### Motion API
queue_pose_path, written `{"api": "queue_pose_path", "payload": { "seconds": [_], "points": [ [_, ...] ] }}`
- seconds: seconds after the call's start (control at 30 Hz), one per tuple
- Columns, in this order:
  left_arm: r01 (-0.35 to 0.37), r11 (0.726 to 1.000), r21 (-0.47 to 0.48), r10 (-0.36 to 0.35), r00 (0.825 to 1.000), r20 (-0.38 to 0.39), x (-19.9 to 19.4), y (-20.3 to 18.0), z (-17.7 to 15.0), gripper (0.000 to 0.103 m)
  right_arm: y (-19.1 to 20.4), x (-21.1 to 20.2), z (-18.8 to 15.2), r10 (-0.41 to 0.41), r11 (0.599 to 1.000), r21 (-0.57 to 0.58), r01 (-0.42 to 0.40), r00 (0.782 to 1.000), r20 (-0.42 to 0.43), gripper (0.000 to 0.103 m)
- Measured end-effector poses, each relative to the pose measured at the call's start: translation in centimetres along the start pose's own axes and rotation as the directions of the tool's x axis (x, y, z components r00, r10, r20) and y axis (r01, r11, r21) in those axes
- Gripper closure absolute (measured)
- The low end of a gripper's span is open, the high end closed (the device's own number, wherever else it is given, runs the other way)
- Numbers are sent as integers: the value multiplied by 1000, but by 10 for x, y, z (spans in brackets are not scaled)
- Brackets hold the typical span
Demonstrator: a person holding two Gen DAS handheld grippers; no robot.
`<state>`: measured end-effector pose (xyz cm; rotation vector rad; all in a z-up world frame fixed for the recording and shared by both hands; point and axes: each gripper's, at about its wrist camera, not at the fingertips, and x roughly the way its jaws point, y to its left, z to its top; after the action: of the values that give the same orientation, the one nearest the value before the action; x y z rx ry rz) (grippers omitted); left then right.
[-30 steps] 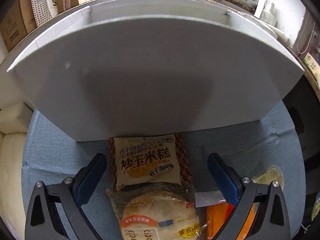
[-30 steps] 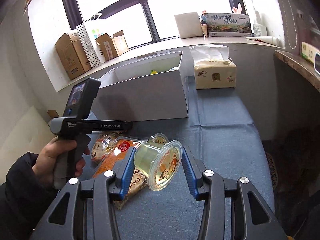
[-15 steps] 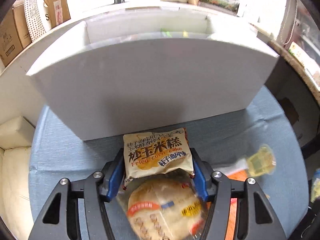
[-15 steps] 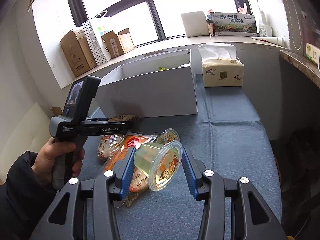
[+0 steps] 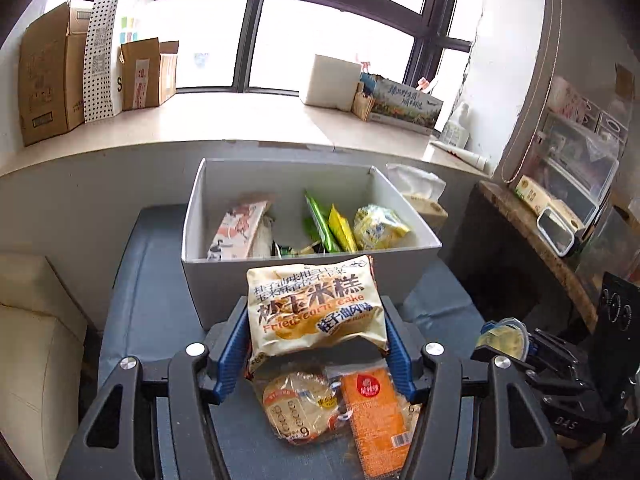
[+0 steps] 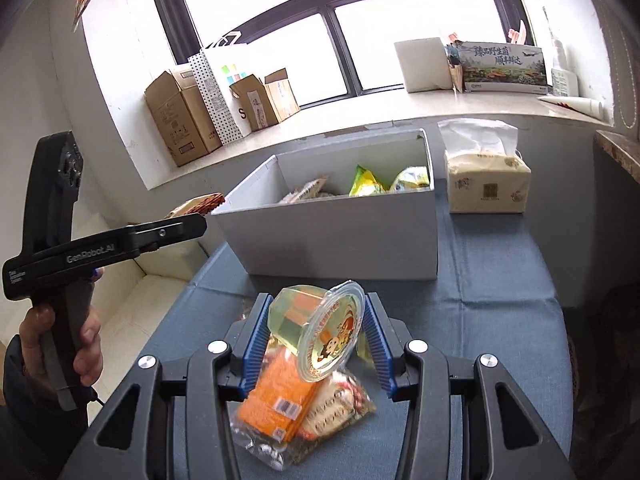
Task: Organize snacks
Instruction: 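Lower the jelly cup and corn-cake bag into the white box, open both tools, then grasp the second jelly cup with the right tool while the left tool grasps the round bread pack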
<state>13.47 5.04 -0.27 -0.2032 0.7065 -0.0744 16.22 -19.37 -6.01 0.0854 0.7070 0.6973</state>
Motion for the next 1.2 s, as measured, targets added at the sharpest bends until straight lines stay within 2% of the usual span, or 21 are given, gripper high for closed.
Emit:
{"api": "queue_pose_path", "payload": {
  "seconds": [0.13,0.2,0.27,0.4,0.5,0.53,0.57,0.6,0.63,0.77,0.83,0.9,1.07,1.2],
  "points": [
    [-18,1000,1,18,1000,13,7,15,44,38,0,18,51,12,1000,-6,-12,1000,25,53],
    [-47,999,9,47,999,13,24,19,62,38,-3,32,78,23,1000,4,-23,999,30,53],
    [-68,998,15,68,998,7,46,24,76,38,-4,49,101,-4,1000,-12,5,1000,26,53],
    [-79,997,18,79,996,-38,86,35,92,37,-15,86,139,-63,997,-35,63,998,4,53],
    [-99,995,22,100,992,-74,111,41,94,28,-31,111,154,-53,999,10,53,998,-34,51],
    [-95,995,26,97,991,-92,119,42,93,18,-35,119,157,-67,998,14,67,997,-50,46],
    [-96,995,26,98,990,-102,124,44,92,8,-38,126,158,-89,996,17,90,993,-78,23],
    [-108,994,25,110,988,-108,128,46,90,4,-42,130,159,-109,994,23,111,990,-93,8],
    [-122,992,28,124,986,-114,131,47,87,0,-45,130,158,-116,992,35,119,990,-79,8],
    [-141,989,53,146,981,-131,137,49,78,0,-49,124,154,-71,995,63,74,996,-56,5],
    [-139,989,50,145,980,-134,137,50,77,0,-48,122,151,-78,995,53,80,996,-52,0],
    [-128,991,42,132,983,-130,133,49,77,0,-47,120,150,-91,995,48,93,995,-42,0],
    [-150,985,87,158,983,-97,112,38,79,0,-40,101,150,-77,996,38,77,997,-1,0],
    [-109,989,102,116,991,-61,82,30,71,0,-27,75,142,-48,999,-2,48,998,35,0]
  ]
}}
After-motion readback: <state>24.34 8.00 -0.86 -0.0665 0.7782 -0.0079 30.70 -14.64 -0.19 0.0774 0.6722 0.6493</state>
